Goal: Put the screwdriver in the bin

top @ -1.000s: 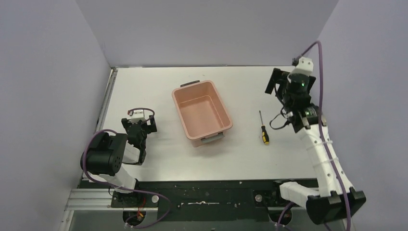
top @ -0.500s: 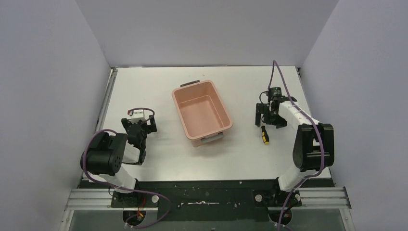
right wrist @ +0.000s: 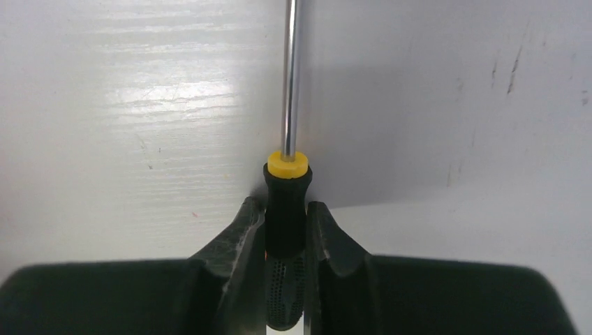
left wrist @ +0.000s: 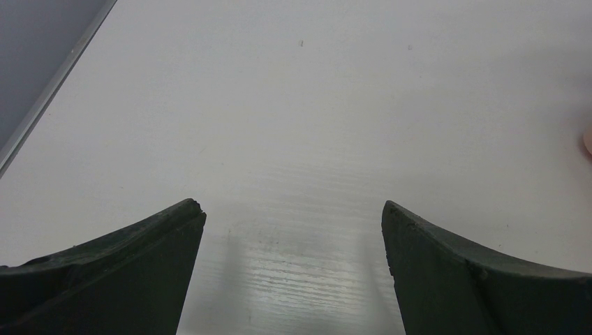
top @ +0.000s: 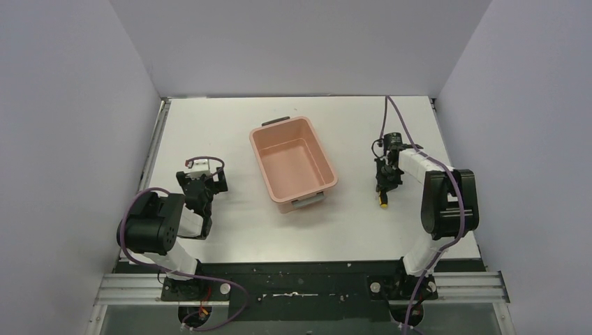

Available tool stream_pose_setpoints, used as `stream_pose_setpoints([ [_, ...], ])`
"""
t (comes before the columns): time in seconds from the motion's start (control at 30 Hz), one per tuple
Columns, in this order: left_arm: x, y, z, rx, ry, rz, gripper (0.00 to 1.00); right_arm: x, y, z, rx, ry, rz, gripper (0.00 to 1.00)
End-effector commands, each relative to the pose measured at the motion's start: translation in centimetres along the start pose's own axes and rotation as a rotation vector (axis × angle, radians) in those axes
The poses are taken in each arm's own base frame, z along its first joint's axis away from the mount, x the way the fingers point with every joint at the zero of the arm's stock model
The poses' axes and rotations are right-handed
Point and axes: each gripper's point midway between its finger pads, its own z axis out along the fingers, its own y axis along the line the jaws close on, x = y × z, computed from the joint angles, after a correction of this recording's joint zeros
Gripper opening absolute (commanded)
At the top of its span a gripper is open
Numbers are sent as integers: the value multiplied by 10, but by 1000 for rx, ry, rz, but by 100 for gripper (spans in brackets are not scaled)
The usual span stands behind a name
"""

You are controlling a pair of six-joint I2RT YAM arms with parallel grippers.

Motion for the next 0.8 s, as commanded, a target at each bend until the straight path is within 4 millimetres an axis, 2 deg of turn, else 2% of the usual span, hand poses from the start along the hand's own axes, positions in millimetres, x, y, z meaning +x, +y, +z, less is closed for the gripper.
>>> stream_pose_setpoints([
  [0.0,-23,-3,6,15,-67,-12,97,-28,-9,-24,45,-33,-39,0],
  [0.1,-23,-3,6,15,-68,-11,97,-63,-19,-74,100,-100,-32,0],
  [0.23,-23,-3,6,15,-68,-11,97,-102,-18,-140,86,-162,-16,0],
  [0.33,-23,-3,6,15,-67,-12,97,-122,-13,-175,69,-198,12,0],
  [0.4,-23,-3,6,15,-67,-12,97,-136,-3,-192,22,-247,37,0],
  [0.47,-22,-3,6,15,-67,-12,97,-151,24,-202,-100,-305,53,0],
  [0.53,-23,-2,6,14,-67,-12,97,-161,60,-211,-193,-356,46,0],
  [0.63,-23,-3,6,15,-67,-12,97,-173,134,-229,-325,-465,-18,0],
  [0.7,-23,-3,6,15,-67,-12,97,-172,189,-240,-452,-506,-60,0],
  [0.77,-23,-3,6,16,-68,-12,97,-166,233,-246,-528,-524,-103,0],
])
